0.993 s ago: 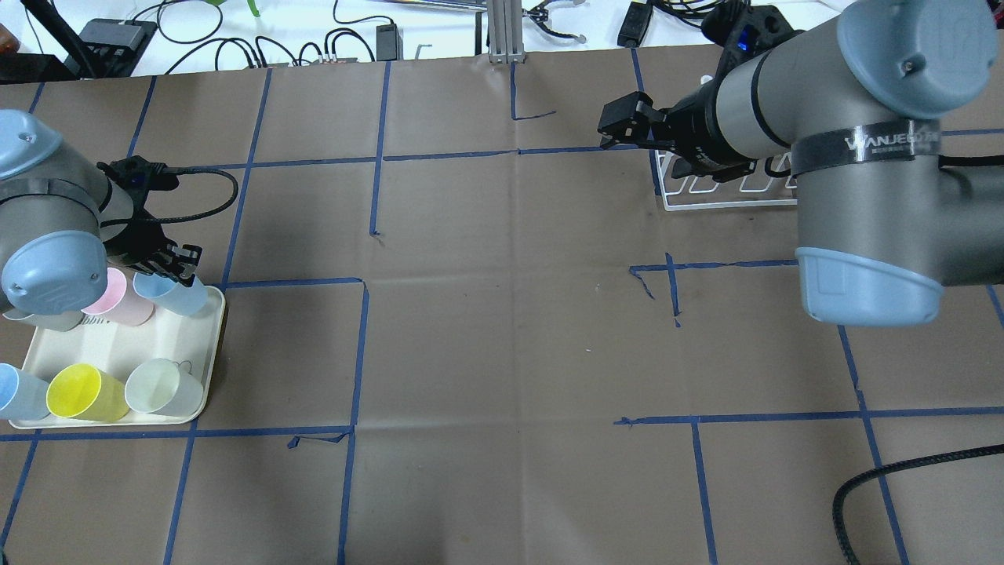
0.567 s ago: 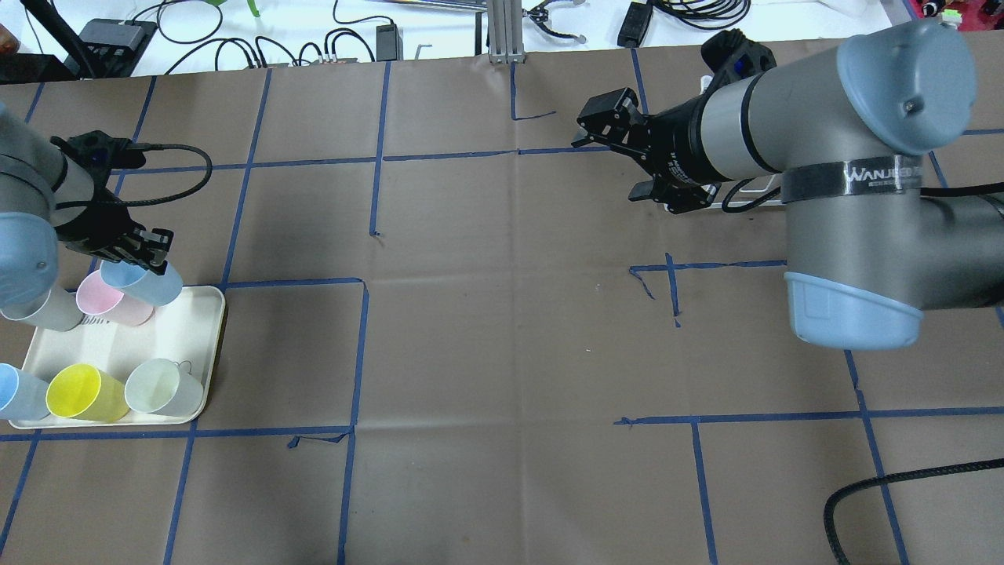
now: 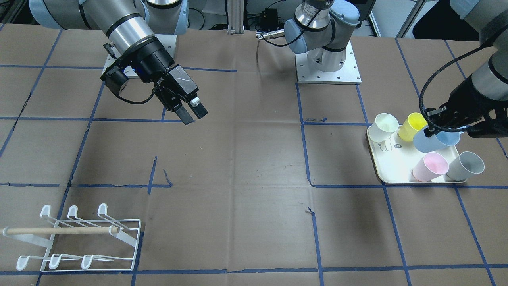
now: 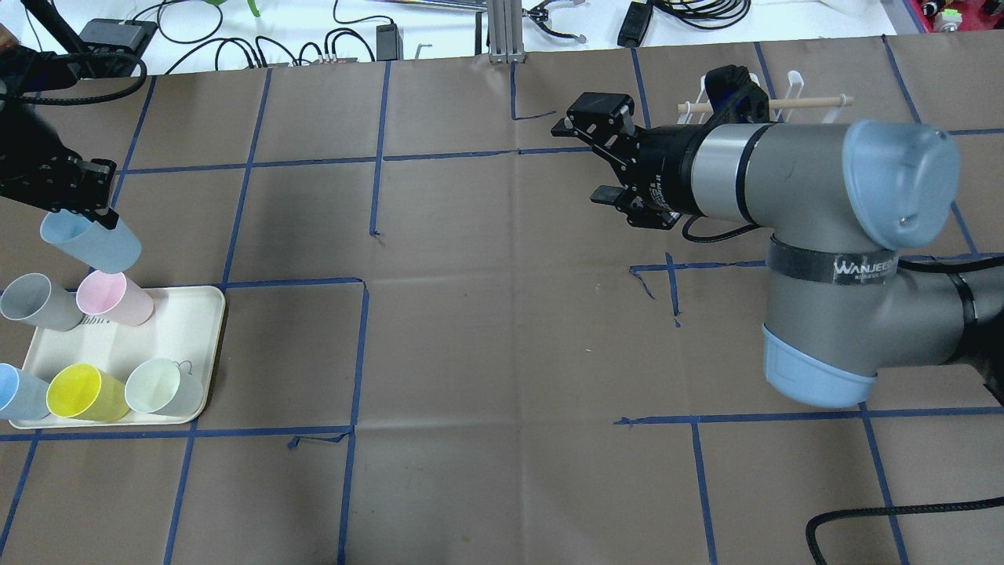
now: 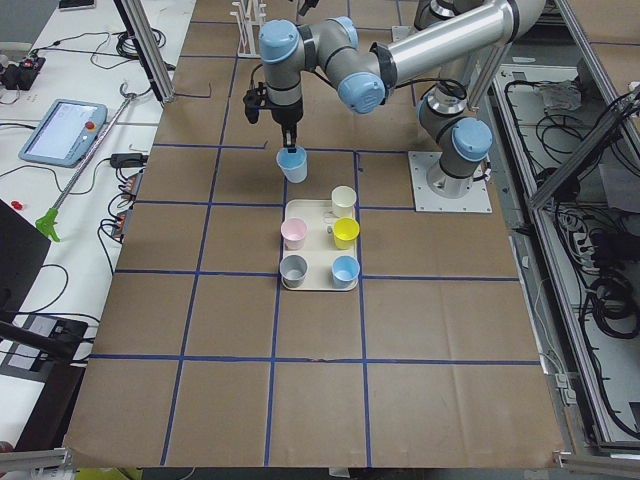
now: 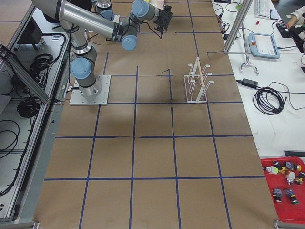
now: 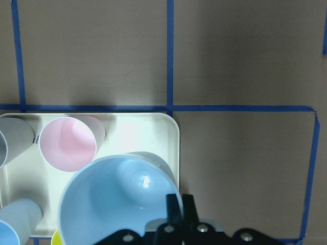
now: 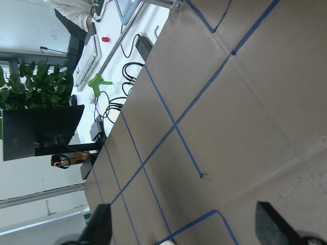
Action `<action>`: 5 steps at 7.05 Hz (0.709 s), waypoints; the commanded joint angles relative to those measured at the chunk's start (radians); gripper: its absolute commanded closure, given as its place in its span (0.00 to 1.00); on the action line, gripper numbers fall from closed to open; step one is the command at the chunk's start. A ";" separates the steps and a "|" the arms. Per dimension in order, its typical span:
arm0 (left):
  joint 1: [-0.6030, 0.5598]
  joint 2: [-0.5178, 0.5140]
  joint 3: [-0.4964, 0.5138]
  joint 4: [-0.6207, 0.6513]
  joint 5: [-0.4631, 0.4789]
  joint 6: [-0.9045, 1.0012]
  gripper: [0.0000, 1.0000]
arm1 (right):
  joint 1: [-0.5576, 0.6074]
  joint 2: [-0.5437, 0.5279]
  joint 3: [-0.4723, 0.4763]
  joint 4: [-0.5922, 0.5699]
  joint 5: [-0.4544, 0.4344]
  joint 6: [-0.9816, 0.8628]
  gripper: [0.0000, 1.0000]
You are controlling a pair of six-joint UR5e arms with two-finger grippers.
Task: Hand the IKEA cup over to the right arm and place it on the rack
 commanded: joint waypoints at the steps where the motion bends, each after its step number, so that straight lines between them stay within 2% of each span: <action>1: -0.006 -0.011 0.008 0.079 -0.176 0.075 1.00 | -0.004 0.004 0.029 -0.077 0.102 0.127 0.00; 2: -0.008 -0.002 -0.012 0.174 -0.278 0.147 1.00 | -0.009 -0.004 0.073 -0.098 0.153 0.212 0.00; 3: -0.008 0.024 -0.047 0.254 -0.390 0.204 1.00 | -0.013 0.007 0.086 -0.209 0.153 0.228 0.00; 5: -0.008 0.059 -0.192 0.521 -0.642 0.264 1.00 | -0.024 0.010 0.086 -0.253 0.142 0.227 0.00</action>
